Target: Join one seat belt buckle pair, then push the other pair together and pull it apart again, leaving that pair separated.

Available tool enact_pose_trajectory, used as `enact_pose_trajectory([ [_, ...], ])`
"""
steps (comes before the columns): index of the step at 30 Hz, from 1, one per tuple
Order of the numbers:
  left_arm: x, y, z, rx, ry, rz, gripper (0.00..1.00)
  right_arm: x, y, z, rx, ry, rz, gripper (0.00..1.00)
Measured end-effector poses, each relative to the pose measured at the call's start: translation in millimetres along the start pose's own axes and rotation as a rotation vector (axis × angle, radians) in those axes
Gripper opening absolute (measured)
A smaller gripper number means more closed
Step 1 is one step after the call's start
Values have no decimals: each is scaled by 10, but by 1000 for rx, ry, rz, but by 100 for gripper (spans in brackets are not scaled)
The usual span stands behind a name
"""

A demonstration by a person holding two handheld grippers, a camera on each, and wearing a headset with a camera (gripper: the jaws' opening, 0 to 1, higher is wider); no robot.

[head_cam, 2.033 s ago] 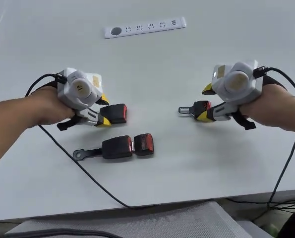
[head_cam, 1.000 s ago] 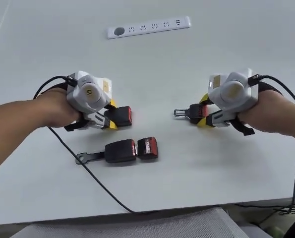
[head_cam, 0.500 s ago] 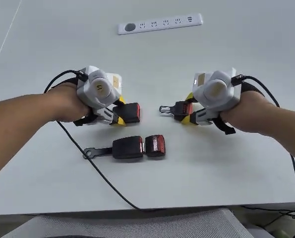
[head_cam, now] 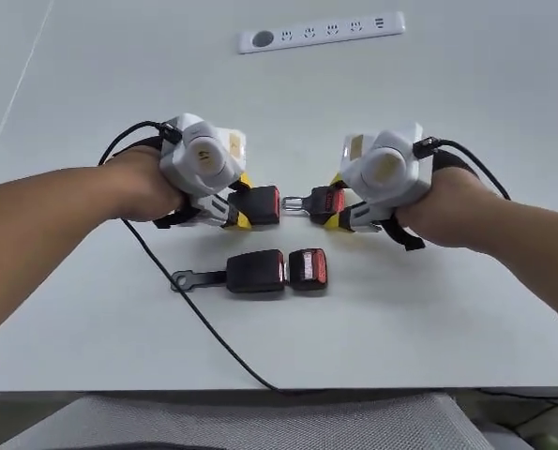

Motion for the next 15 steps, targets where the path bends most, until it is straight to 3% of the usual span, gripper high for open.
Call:
enact_pose_trajectory([
  [5, 0, -4, 7, 4, 6, -1, 33, -45, -38, -8, 9, 5, 5, 33],
  [12, -10, -9, 16, 6, 9, 7, 33, -111, -44, -33, 11, 100, 27, 33],
  [15, -4, -9, 21, 5, 13, 5, 33, -123, -94, -42, 2, 83, 11, 33],
])
Point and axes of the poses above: the centre of the closed fingertips' face, and the gripper's own axes: y roughly backward along the fingers, z roughly to its left, x roughly out of its underside, the point moved 10 cm from there along y, roughly backward along the fingers, and after that the axes turned 14 degrees about y, right-handed, at the moved point
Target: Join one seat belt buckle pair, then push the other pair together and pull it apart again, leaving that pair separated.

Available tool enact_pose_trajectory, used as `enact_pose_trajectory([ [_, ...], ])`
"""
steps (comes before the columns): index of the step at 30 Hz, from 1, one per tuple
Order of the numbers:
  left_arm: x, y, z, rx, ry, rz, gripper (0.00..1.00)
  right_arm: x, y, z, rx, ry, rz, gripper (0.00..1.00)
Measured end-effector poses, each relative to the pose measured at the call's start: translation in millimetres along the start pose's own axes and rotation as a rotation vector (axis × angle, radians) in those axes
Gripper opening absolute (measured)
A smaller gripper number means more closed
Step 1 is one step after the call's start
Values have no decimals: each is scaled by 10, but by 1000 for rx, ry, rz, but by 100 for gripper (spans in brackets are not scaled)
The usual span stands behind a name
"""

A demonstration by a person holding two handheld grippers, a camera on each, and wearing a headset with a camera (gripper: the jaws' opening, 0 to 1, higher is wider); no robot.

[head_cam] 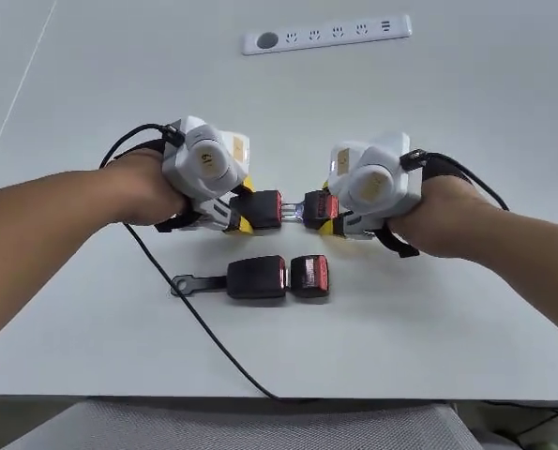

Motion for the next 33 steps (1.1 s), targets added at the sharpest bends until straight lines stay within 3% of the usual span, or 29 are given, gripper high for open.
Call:
enact_pose_trajectory([
  [7, 11, 5, -2, -1, -6, -11, 32, 3, -43, -37, -23, -70, -17, 32],
  [13, 22, 4, 1, 0, -9, -19, 32, -18, -57, -47, -41, -69, -17, 31],
  [18, -1, -5, 4, 9, -16, -3, 32, -58, -70, -80, -62, -39, -4, 30],
  [24, 10, -4, 2, 9, -2, -5, 32, -182, -162, -66, -47, -29, 14, 30],
  [33, 28, 3, 3, 7, -4, -24, 32, -150, -160, -78, -40, -21, 9, 31],
])
Point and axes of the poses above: the centre of the closed fingertips' face, and the gripper's own axes: y roughly backward along the fingers, z roughly to its left, x roughly out of its underside, the point moved 10 cm from there along y, roughly backward along the fingers, and after that the axes turned 14 degrees about y, right-handed, at the moved point
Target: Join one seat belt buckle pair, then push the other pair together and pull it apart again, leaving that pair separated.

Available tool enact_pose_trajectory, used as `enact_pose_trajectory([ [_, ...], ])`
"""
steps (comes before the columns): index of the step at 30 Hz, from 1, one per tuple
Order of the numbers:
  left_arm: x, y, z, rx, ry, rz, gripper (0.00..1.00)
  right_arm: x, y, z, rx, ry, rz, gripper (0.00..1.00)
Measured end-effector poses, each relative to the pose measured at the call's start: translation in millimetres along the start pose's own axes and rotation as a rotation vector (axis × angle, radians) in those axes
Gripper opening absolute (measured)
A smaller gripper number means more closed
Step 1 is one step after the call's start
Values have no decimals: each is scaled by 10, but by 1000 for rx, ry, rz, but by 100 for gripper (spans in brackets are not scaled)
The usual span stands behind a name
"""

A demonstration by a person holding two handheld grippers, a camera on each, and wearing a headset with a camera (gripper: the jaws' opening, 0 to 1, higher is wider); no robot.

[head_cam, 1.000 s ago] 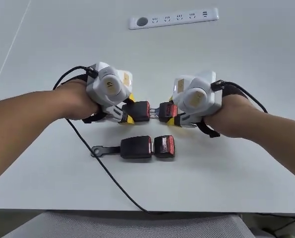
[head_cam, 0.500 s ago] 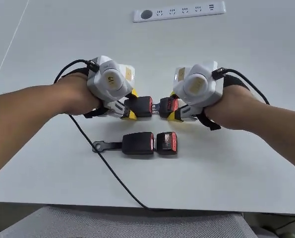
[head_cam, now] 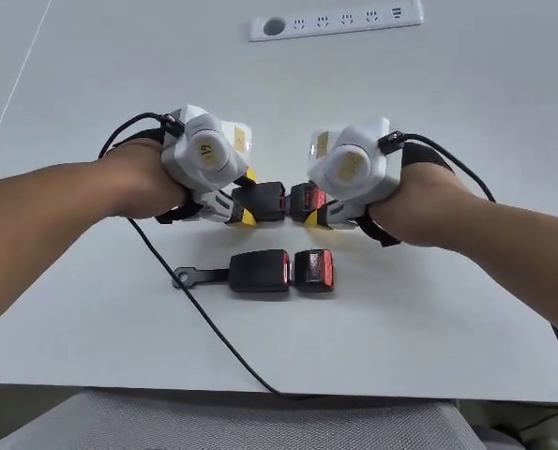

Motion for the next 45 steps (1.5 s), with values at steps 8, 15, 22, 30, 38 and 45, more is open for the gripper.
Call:
enact_pose_trajectory([
  [8, -14, -4, 12, 5, 2, 6, 32, 116, 81, 5, 5, -11, 6, 31],
  [15, -10, 4, -7, -3, -6, -3, 32, 140, 93, 19, 5, -8, 2, 32],
  [22, -27, 8, -3, 4, -8, 13, 32, 319, 268, 72, 18, -34, 40, 33],
  [30, -36, 14, -15, 3, -17, 22, 33, 721, 651, 193, 47, -38, 116, 33],
  [38, -49, 25, -56, -23, 16, 28, 33, 1175, 1042, 318, 68, -95, 211, 34],
  [45, -66, 23, -89, -36, 28, 36, 34, 1268, 1139, 358, 104, -197, 224, 40],
])
Point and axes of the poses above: the centre of the closed fingertips' face, and the gripper's own axes: y roughly backward along the fingers, z roughly to its left, x roughly out of its underside, the point moved 10 cm from there along y, roughly backward along the fingers, and after that the axes turned 14 degrees about y, right-handed, at the moved point
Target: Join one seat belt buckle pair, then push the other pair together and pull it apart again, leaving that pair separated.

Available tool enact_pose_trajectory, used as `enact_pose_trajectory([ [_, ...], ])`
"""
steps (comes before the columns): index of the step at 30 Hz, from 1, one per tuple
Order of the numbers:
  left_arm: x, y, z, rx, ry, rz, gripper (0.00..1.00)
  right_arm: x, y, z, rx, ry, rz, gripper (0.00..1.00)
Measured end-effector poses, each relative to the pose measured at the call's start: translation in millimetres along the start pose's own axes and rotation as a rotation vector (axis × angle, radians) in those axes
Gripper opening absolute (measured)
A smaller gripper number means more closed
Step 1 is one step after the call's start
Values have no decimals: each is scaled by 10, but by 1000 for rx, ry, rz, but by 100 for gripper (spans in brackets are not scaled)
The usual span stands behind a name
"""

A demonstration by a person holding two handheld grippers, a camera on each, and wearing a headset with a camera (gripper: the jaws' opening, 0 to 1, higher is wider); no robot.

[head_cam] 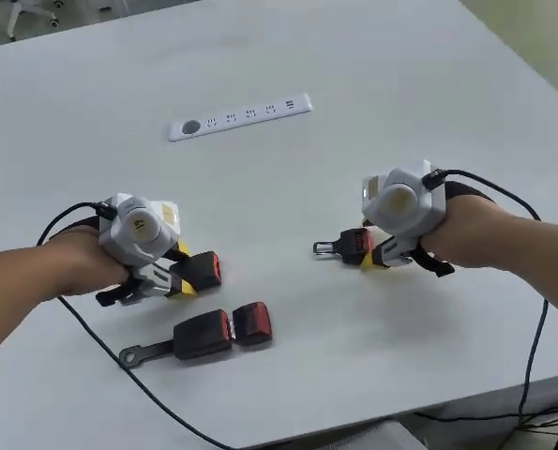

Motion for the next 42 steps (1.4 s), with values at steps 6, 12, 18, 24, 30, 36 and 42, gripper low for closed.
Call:
enact_pose_trajectory([
  [6, 27, 67, -74, -40, 47, -58, 40, 44, 91, 53, 56, 23, -9, 52],
  [12, 157, 339, -180, -130, 107, -133, 61, 51, 370, 172, 184, -125, -112, 60],
  [18, 365, 905, -579, -188, 177, -451, 69, 3, 652, 528, 284, -214, -244, 69],
  [24, 790, 1179, -978, -230, 335, -561, 88, -21, 807, 894, 268, -281, -320, 74],
  [30, 1166, 1268, -1375, -227, 398, -568, 100, -26, 999, 1114, 287, -292, -337, 88],
  [36, 1426, 1339, -1516, -283, 450, -564, 100, 55, 1134, 1319, 305, -273, -321, 100],
  [42, 1547, 1315, -1563, -343, 522, -602, 100, 70, 1287, 1426, 313, -317, -298, 100],
])
Point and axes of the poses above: the centre of the closed fingertips' face, and the gripper's own axes: y roughly backward along the fingers, z roughly to its left, x roughly out of its underside, the point moved 10 cm from there along y, roughly backward along the fingers, and after that the axes turned 14 degrees about y, right-handed, at the moved point
